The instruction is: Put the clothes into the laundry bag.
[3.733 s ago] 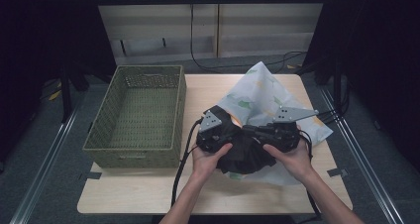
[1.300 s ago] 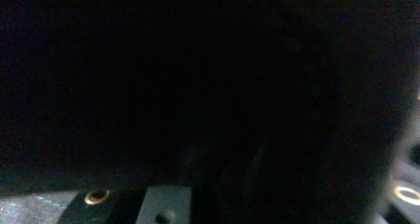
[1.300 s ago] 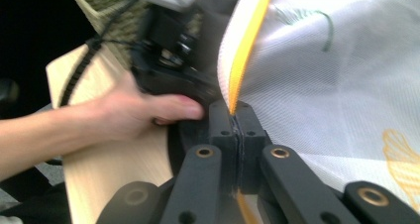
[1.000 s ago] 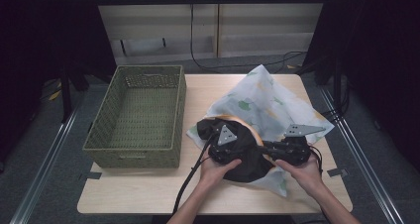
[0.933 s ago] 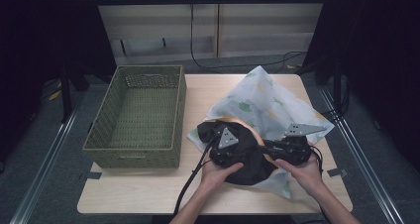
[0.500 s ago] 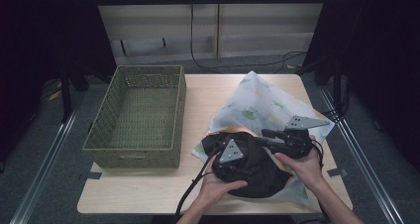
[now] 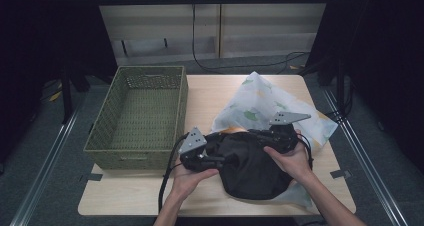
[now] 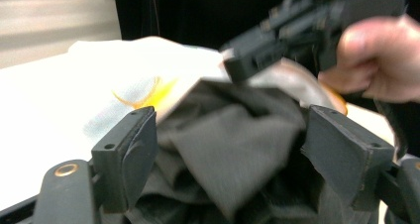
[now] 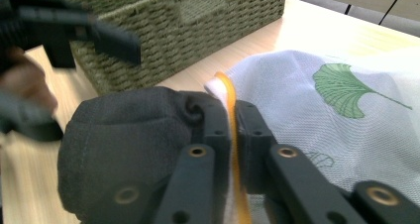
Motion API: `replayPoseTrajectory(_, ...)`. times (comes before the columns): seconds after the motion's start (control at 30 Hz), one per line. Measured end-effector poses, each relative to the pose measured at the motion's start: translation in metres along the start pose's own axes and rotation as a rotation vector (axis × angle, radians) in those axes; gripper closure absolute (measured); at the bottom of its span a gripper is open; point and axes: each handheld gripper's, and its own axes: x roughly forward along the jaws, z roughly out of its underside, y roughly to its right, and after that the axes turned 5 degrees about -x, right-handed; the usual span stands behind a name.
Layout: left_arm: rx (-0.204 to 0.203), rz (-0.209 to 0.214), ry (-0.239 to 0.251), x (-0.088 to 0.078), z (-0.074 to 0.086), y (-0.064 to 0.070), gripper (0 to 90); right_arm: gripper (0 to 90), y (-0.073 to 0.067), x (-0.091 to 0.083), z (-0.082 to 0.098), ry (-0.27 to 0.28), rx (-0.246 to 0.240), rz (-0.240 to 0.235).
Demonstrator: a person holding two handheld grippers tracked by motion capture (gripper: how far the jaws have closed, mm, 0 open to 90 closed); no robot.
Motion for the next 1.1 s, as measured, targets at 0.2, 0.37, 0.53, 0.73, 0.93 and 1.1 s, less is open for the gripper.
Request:
replayPoseTrajectory(0.2, 0.003, -0.016, -0.105, 0.027, 0.007, -0.017, 16.5, 87.8, 0.001, -0.008, 0.000, 0.023, 0.011, -0.001)
replayPoseTrajectory(0.37, 0.003, 0.011, -0.231, 0.057, 0.029, -0.025, 15.5, 88.0, 0.002, -0.013, -0.002, 0.044, 0.012, -0.001)
replayPoseTrajectory(0.53, -0.018, 0.014, -0.275, 0.070, 0.040, -0.028, 8.3, 88.0, 0.002, -0.012, -0.003, 0.050, 0.012, -0.012)
replayPoseTrajectory(0.73, 0.031, -0.012, -0.364, 0.083, 0.051, -0.022, 7.4, 88.0, 0.000, -0.010, -0.003, 0.043, 0.008, -0.016)
replayPoseTrajectory(0.93, 0.042, -0.042, -0.378, 0.082, 0.049, -0.020, 66.8, 88.2, -0.002, -0.008, -0.003, 0.040, 0.009, -0.026)
replayPoseTrajectory(1.1, -0.008, -0.043, -0.290, 0.080, 0.038, -0.017, 79.0, 88.4, -0.007, -0.010, -0.009, 0.060, 0.001, -0.037)
